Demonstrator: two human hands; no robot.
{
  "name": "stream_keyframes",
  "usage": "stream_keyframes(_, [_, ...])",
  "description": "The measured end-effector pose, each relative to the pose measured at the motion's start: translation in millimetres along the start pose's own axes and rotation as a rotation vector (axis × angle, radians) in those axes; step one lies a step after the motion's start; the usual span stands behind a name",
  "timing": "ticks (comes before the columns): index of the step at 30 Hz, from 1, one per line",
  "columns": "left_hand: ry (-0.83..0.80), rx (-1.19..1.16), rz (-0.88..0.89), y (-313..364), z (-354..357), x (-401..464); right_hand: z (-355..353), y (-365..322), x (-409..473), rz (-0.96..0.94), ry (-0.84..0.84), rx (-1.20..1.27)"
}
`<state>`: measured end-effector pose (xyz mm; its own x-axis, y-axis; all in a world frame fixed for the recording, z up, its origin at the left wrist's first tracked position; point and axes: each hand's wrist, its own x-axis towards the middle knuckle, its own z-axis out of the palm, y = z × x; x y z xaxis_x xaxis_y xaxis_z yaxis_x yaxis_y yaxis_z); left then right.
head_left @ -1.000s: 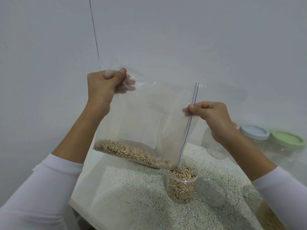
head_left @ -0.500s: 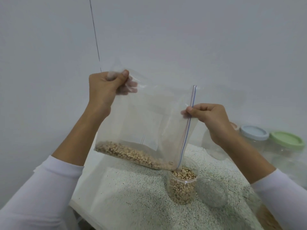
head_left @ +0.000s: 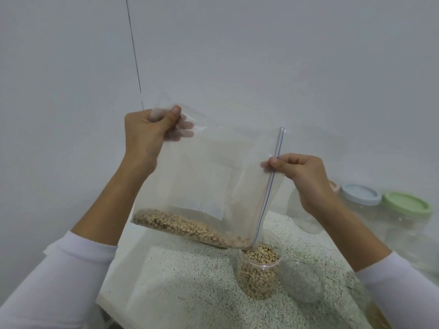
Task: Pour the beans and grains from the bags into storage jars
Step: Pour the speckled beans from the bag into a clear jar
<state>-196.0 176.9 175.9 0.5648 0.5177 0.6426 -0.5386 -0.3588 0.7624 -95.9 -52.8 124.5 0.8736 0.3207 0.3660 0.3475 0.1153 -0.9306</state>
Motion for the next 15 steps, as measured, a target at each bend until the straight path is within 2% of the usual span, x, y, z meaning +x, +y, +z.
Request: stream_keyframes(15, [-0.021,0.016,0.024,3.0,0.7,1.2,-6.8,4.1,0.1,0.004,-0.001,-0.017])
